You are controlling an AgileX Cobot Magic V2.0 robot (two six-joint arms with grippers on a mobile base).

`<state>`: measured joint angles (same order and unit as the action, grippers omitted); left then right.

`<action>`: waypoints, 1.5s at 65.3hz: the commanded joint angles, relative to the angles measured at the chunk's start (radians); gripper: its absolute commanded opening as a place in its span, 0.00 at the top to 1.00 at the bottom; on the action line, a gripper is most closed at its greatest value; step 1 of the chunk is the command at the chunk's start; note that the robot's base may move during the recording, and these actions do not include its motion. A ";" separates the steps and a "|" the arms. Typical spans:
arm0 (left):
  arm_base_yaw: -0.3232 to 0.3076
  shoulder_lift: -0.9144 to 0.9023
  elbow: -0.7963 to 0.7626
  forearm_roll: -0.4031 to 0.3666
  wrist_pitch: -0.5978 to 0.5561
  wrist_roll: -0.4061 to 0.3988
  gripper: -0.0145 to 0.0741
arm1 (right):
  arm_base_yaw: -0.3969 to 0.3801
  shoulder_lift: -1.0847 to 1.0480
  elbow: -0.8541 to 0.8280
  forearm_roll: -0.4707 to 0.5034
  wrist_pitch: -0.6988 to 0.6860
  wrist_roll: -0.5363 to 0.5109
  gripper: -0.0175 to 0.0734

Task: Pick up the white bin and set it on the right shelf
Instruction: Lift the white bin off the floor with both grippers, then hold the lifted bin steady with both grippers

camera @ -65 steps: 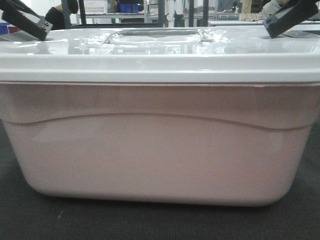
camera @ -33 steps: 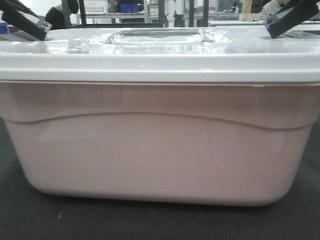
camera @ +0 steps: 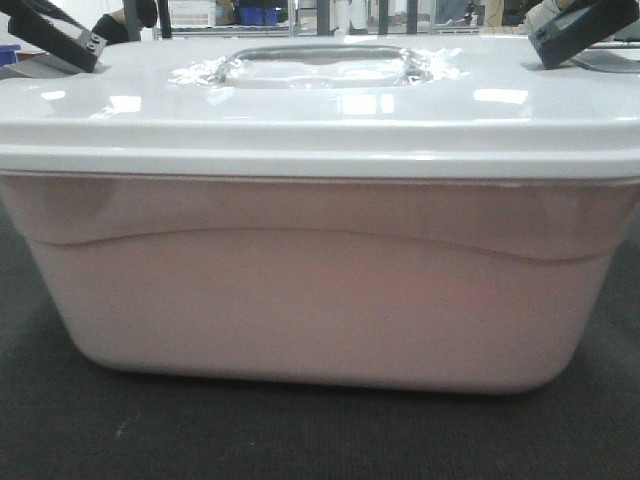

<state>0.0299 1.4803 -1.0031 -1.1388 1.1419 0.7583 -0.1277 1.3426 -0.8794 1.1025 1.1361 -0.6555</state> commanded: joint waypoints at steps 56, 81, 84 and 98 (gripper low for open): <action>-0.021 -0.394 -0.026 -0.106 0.051 0.047 0.67 | 0.012 -0.097 -0.219 0.184 0.198 -0.091 0.55; -0.021 -0.392 -0.026 -0.106 -0.068 0.047 0.67 | 0.012 -0.107 -0.219 0.184 0.198 -0.091 0.54; -0.021 -0.392 -0.026 -0.106 -0.077 0.047 0.67 | 0.012 -0.115 -0.219 0.186 0.198 -0.091 0.52; -0.021 -0.392 -0.026 -0.106 -0.106 0.047 0.67 | 0.012 -0.155 -0.219 0.185 0.198 -0.091 0.41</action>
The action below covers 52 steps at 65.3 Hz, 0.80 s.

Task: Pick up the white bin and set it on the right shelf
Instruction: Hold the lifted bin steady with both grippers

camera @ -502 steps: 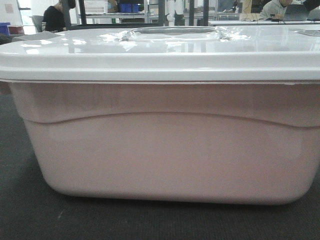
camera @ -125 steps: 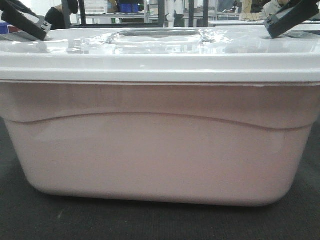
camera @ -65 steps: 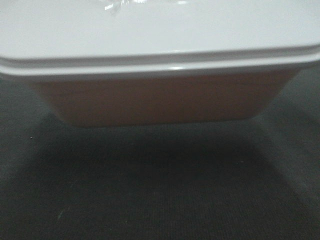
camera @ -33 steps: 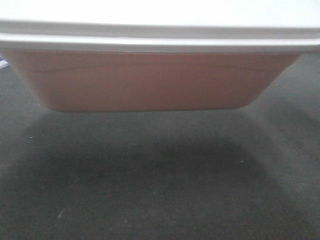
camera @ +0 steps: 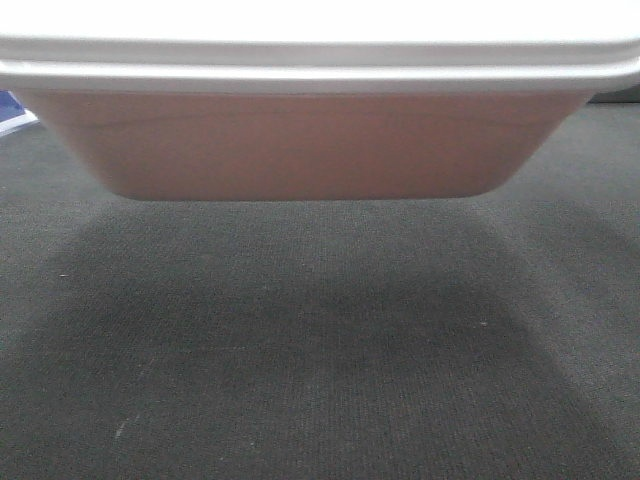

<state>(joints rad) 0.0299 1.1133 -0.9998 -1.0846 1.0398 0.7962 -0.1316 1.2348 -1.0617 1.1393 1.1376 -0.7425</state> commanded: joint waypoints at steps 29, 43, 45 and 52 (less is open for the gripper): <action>-0.021 -0.025 -0.029 -0.160 -0.027 0.009 0.67 | 0.016 -0.082 -0.036 0.148 0.196 -0.001 0.41; -0.021 -0.025 -0.029 -0.160 -0.027 0.009 0.67 | 0.016 -0.095 -0.036 0.148 0.196 -0.001 0.41; -0.021 -0.025 -0.029 -0.160 -0.029 0.009 0.67 | 0.016 -0.099 -0.036 0.148 0.196 -0.001 0.41; -0.021 -0.025 -0.029 -0.160 -0.031 0.009 0.67 | 0.016 -0.110 -0.036 0.149 0.196 -0.001 0.41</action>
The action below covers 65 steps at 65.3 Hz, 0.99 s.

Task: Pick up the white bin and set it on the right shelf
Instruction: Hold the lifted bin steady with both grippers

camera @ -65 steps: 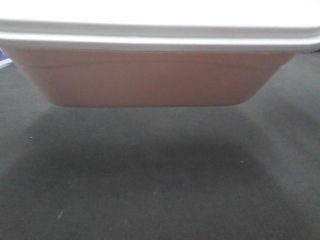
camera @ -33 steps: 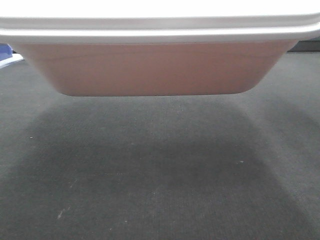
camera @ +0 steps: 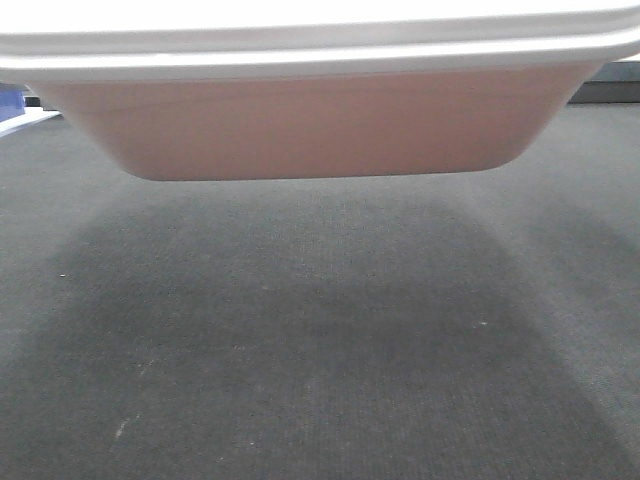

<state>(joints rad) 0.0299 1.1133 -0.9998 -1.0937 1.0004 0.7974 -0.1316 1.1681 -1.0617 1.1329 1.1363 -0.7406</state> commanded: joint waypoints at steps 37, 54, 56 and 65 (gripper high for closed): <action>-0.021 -0.025 -0.029 -0.170 0.036 0.008 0.69 | 0.016 -0.052 -0.036 0.155 0.194 -0.002 0.41; -0.021 -0.025 -0.029 -0.188 0.041 0.008 0.69 | 0.016 -0.052 -0.036 0.155 0.171 -0.003 0.41; -0.021 -0.025 -0.029 -0.188 0.041 0.008 0.69 | 0.016 -0.052 -0.036 0.155 0.168 -0.003 0.41; -0.021 -0.025 -0.029 -0.188 0.041 0.008 0.69 | 0.016 -0.052 -0.036 0.155 0.167 -0.003 0.41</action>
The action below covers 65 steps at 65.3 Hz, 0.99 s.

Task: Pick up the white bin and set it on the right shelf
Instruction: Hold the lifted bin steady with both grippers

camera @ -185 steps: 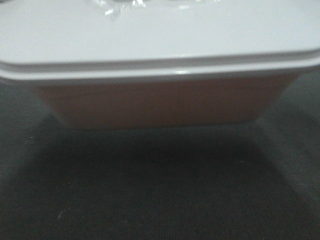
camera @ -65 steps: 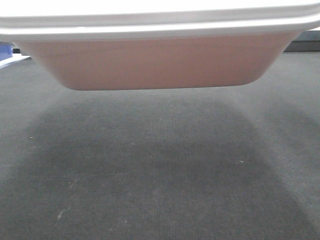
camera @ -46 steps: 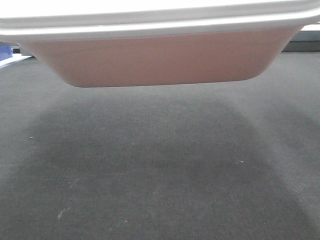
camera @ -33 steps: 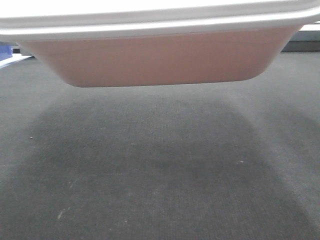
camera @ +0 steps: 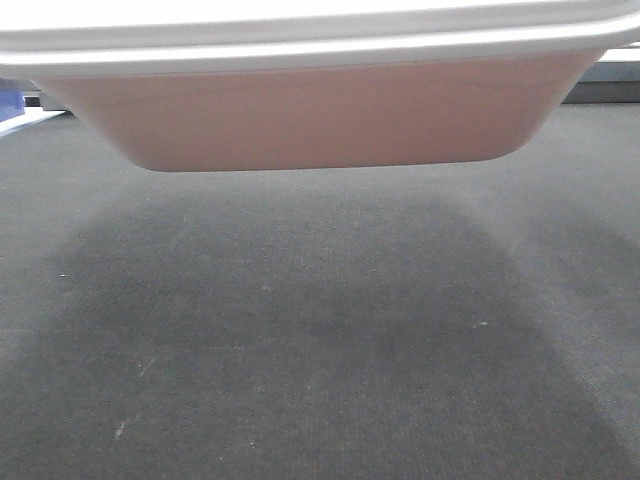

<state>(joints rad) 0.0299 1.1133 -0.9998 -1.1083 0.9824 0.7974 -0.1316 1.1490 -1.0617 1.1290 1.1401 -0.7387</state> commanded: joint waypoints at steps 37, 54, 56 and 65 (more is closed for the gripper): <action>-0.021 -0.025 -0.029 -0.175 0.061 0.008 0.69 | 0.016 -0.033 -0.036 0.159 0.163 -0.005 0.41; -0.021 -0.025 -0.029 -0.212 0.063 0.008 0.69 | 0.016 -0.033 -0.036 0.159 0.147 -0.005 0.41; -0.021 -0.025 -0.029 -0.216 0.068 0.008 0.69 | 0.016 -0.033 -0.036 0.159 0.138 -0.005 0.41; -0.021 -0.025 -0.029 -0.227 0.092 0.008 0.69 | 0.016 -0.033 -0.036 0.159 0.131 -0.005 0.41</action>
<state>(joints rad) 0.0299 1.1133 -0.9998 -1.1423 0.9808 0.7999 -0.1316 1.1490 -1.0617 1.1268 1.1339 -0.7387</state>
